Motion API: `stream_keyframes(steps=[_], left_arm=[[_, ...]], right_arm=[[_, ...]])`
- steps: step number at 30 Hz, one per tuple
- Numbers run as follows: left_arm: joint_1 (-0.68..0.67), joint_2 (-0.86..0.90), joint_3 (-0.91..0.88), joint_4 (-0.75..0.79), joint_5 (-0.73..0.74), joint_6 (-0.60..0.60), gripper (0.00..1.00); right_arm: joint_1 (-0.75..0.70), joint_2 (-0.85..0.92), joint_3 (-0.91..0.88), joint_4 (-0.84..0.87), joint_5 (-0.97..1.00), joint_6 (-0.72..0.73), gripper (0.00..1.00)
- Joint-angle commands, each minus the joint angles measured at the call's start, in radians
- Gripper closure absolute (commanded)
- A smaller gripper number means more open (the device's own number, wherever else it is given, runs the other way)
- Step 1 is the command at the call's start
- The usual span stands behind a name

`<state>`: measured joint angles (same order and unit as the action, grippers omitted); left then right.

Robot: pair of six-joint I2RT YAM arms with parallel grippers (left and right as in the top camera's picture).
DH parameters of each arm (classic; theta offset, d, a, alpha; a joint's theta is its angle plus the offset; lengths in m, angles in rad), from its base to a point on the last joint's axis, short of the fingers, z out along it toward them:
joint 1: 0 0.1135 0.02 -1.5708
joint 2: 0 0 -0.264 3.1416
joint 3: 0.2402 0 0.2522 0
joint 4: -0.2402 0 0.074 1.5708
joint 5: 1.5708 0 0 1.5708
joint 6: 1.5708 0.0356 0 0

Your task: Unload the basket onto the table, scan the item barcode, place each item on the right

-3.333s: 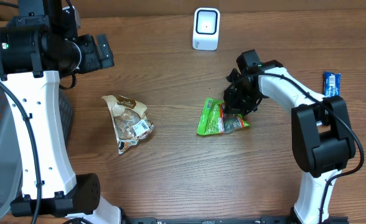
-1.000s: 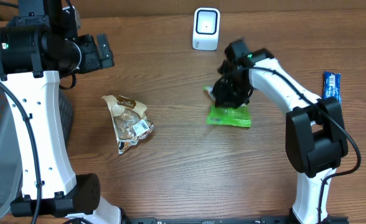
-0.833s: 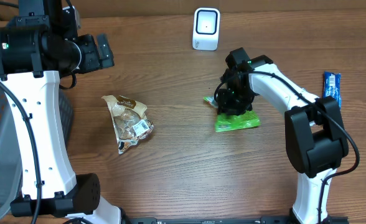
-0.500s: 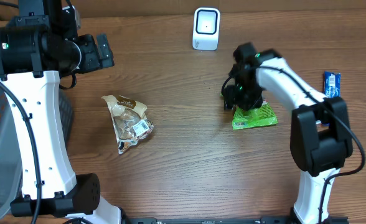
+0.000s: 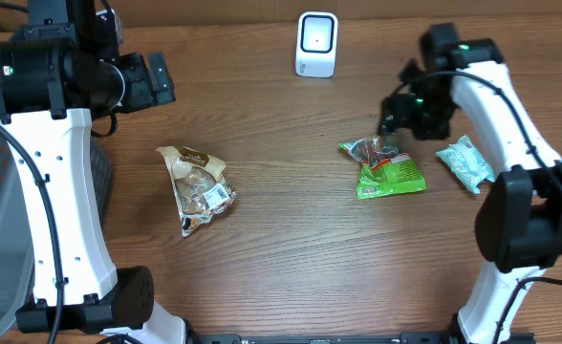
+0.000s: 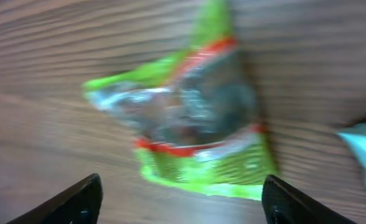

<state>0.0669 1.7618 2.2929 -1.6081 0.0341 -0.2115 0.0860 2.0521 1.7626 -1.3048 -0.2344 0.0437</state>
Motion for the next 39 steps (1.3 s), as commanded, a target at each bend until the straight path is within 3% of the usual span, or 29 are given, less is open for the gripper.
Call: stream_keyframes(steps=[1, 8, 16, 18, 20, 22, 31, 39], left_arm=[[-0.004, -0.016, 0.0, 0.0, 0.01, -0.017, 0.0], [-0.004, -0.016, 0.0, 0.0, 0.01, -0.017, 0.0], [-0.004, -0.016, 0.0, 0.0, 0.01, -0.017, 0.0], [-0.004, -0.016, 0.0, 0.0, 0.01, -0.017, 0.0], [-0.004, -0.016, 0.0, 0.0, 0.01, -0.017, 0.0], [-0.004, -0.016, 0.0, 0.0, 0.01, -0.017, 0.0], [-0.004, -0.016, 0.0, 0.0, 0.01, -0.017, 0.0], [-0.004, -0.016, 0.0, 0.0, 0.01, -0.017, 0.0]], right_arm=[[-0.018, -0.013, -0.106, 0.055, 0.017, -0.009, 0.14], [-0.032, -0.013, -0.301, 0.24, 0.03, -0.018, 0.07], [-0.019, -0.013, -0.426, 0.355, -0.011, -0.01, 0.12], [-0.018, -0.013, -0.456, 0.392, -0.018, 0.013, 0.21], [-0.017, -0.013, -0.48, 0.423, -0.029, 0.015, 0.49], [-0.016, -0.013, -0.496, 0.44, -0.037, 0.016, 0.69], [-0.023, -0.018, -0.444, 0.443, -0.193, 0.011, 0.92], [-0.021, -0.095, -0.254, 0.425, -0.441, -0.132, 0.96]])
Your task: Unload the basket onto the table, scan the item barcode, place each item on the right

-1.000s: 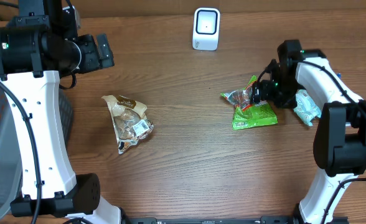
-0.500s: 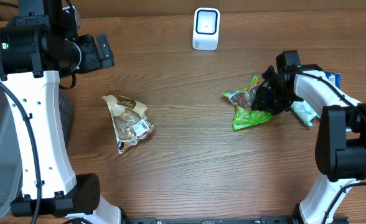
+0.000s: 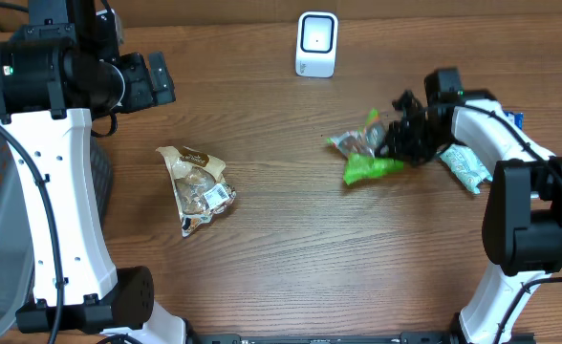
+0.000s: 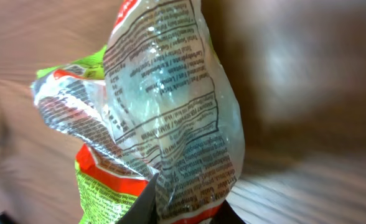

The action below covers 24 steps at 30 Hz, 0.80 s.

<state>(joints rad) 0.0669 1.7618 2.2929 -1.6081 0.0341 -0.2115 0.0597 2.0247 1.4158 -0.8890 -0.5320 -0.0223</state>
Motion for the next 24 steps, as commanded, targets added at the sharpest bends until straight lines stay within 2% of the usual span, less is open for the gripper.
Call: stream_keyframes(steps=[1, 11, 19, 24], left_arm=[[-0.004, -0.016, 0.0, 0.0, 0.01, -0.017, 0.0], [-0.004, -0.016, 0.0, 0.0, 0.01, -0.017, 0.0], [-0.004, -0.016, 0.0, 0.0, 0.01, -0.017, 0.0], [-0.004, -0.016, 0.0, 0.0, 0.01, -0.017, 0.0]], right_arm=[[0.007, -0.078, 0.102, 0.01, -0.15, -0.071, 0.96], [0.014, -0.296, 0.122, -0.011, -0.308, -0.295, 0.96], [0.014, -0.401, 0.122, -0.006, -0.309, -0.329, 0.96], [0.012, -0.431, 0.123, -0.006, -0.402, -0.428, 0.96]])
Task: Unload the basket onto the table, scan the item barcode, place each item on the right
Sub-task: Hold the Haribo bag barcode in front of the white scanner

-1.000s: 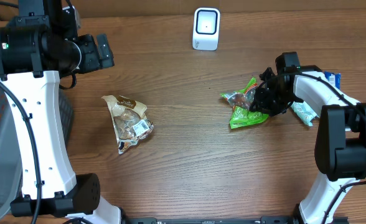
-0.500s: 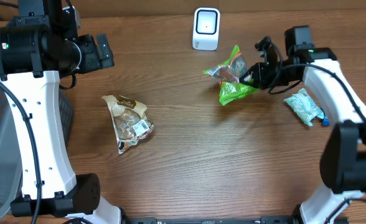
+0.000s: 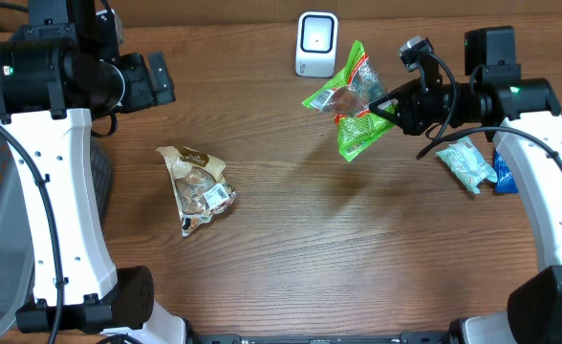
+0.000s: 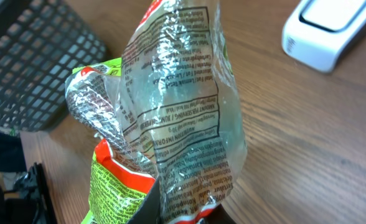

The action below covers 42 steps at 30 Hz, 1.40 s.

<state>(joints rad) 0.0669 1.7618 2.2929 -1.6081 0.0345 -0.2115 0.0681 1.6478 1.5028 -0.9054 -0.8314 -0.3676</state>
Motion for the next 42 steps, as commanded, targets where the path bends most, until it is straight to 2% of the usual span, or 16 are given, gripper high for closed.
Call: stream_keyframes(steps=[1, 17, 21, 24, 28, 30, 34, 38, 40, 42], left_arm=[[-0.004, -0.016, 0.0, 0.0, 0.01, -0.017, 0.0], [-0.004, -0.016, 0.0, 0.0, 0.01, -0.017, 0.0], [-0.004, -0.016, 0.0, 0.0, 0.01, -0.017, 0.0], [-0.004, -0.016, 0.0, 0.0, 0.01, -0.017, 0.0], [-0.004, -0.016, 0.0, 0.0, 0.01, -0.017, 0.0], [-0.004, -0.016, 0.0, 0.0, 0.01, -0.017, 0.0], [-0.004, -0.016, 0.0, 0.0, 0.01, -0.017, 0.0], [-0.004, -0.016, 0.0, 0.0, 0.01, -0.017, 0.0], [-0.004, -0.016, 0.0, 0.0, 0.01, -0.017, 0.0], [-0.004, -0.016, 0.0, 0.0, 0.01, -0.017, 0.0]], right_arm=[[0.002, -0.06, 0.036, 0.016, -0.117, -0.091, 0.96], [0.002, -0.087, 0.037, 0.168, -0.126, -0.099, 0.96], [0.002, -0.086, 0.037, 0.242, -0.03, 0.053, 0.96], [0.003, -0.086, 0.037, 0.245, 0.058, 0.094, 0.96], [0.036, -0.084, 0.035, 0.244, 0.36, 0.194, 0.96], [0.084, -0.081, 0.035, 0.262, 0.63, 0.288, 0.96], [0.206, -0.055, 0.035, 0.354, 1.072, 0.278, 0.96], [0.317, 0.014, 0.035, 0.531, 1.369, 0.107, 0.96], [0.369, 0.099, 0.035, 0.695, 1.501, -0.105, 0.96], [0.385, 0.164, 0.035, 0.809, 1.56, -0.249, 0.96]])
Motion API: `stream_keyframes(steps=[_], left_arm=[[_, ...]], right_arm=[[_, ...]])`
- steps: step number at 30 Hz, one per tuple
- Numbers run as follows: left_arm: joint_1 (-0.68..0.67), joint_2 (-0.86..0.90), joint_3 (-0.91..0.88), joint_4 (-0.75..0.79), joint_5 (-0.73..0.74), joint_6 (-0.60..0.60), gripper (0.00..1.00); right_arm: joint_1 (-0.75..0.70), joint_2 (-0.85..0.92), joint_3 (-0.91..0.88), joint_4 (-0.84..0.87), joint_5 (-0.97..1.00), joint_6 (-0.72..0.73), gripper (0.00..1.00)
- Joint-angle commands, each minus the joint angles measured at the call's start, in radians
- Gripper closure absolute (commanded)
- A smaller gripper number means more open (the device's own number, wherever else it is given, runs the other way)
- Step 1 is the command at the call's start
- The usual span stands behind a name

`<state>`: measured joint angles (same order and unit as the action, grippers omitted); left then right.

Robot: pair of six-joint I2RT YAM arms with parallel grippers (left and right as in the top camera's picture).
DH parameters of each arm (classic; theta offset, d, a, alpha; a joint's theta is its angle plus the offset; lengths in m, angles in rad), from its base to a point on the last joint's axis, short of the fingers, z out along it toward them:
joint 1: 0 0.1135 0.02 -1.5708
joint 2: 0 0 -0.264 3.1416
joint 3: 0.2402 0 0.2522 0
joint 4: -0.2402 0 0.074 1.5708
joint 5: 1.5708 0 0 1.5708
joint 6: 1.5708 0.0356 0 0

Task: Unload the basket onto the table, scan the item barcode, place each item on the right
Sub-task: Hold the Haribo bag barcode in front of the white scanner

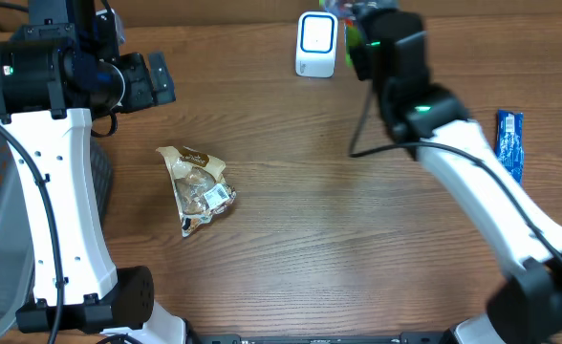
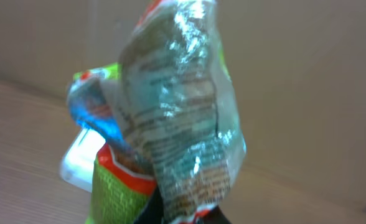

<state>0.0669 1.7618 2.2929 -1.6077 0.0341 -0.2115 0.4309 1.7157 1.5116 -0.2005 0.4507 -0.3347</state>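
My right gripper (image 2: pixel 182 214) is shut on the bottom edge of a green and clear snack packet (image 2: pixel 170 112) with red trim. The packet stands upright in the wrist view, its printed clear side towards the camera and a blue glow on its left fold. The white scanner (image 2: pixel 77 169) shows just behind its lower left. From overhead the right gripper (image 1: pixel 356 17) is at the table's far edge, right beside the scanner (image 1: pixel 316 43), and only a sliver of the packet (image 1: pixel 350 21) shows. My left gripper (image 1: pixel 159 78) hangs at the far left, away from it all.
A brown snack packet (image 1: pixel 197 186) lies left of centre on the wooden table (image 1: pixel 291 248). A blue wrapper (image 1: pixel 510 143) lies near the right edge. A dark mesh basket stands off the table's left side.
My right arm has swung left and to the far edge, and the green packet has gone from right of the scanner to right at it. The grip is unchanged. The left arm is still.
My right gripper was open over the green packet lying on the table. Then it was shut on the packet's edge, low by the table. Then it held it up in the air right of the scanner, and now beside the scanner.
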Motion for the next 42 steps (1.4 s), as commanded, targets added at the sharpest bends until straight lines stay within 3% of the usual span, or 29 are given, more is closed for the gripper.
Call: stream_keyframes(steps=[1, 6, 10, 20, 26, 30, 42], left_arm=[[-0.004, -0.016, 0.0, 0.0, 0.01, -0.017, 0.0], [-0.004, -0.016, 0.0, 0.0, 0.01, -0.017, 0.0], [-0.004, -0.016, 0.0, 0.0, 0.01, -0.017, 0.0], [-0.004, -0.016, 0.0, 0.0, 0.01, -0.017, 0.0], [-0.004, -0.016, 0.0, 0.0, 0.01, -0.017, 0.0], [-0.004, -0.016, 0.0, 0.0, 0.01, -0.017, 0.0], [-0.004, -0.016, 0.0, 0.0, 0.01, -0.017, 0.0]], right_arm=[[0.025, 0.125, 0.027, 0.15, 0.295, -0.347, 0.96], [0.024, 0.267, 0.027, 0.364, 0.304, -0.695, 0.96], [0.021, 0.36, 0.027, 0.5, 0.285, -0.816, 0.96], [0.018, 0.443, 0.027, 0.554, 0.158, -1.221, 0.96], [0.013, 0.443, 0.027, 0.739, 0.111, -1.338, 0.96], [-0.011, 0.443, 0.027, 0.749, -0.039, -1.427, 0.96], [-0.034, 0.443, 0.027, 0.761, -0.166, -1.427, 0.96]])
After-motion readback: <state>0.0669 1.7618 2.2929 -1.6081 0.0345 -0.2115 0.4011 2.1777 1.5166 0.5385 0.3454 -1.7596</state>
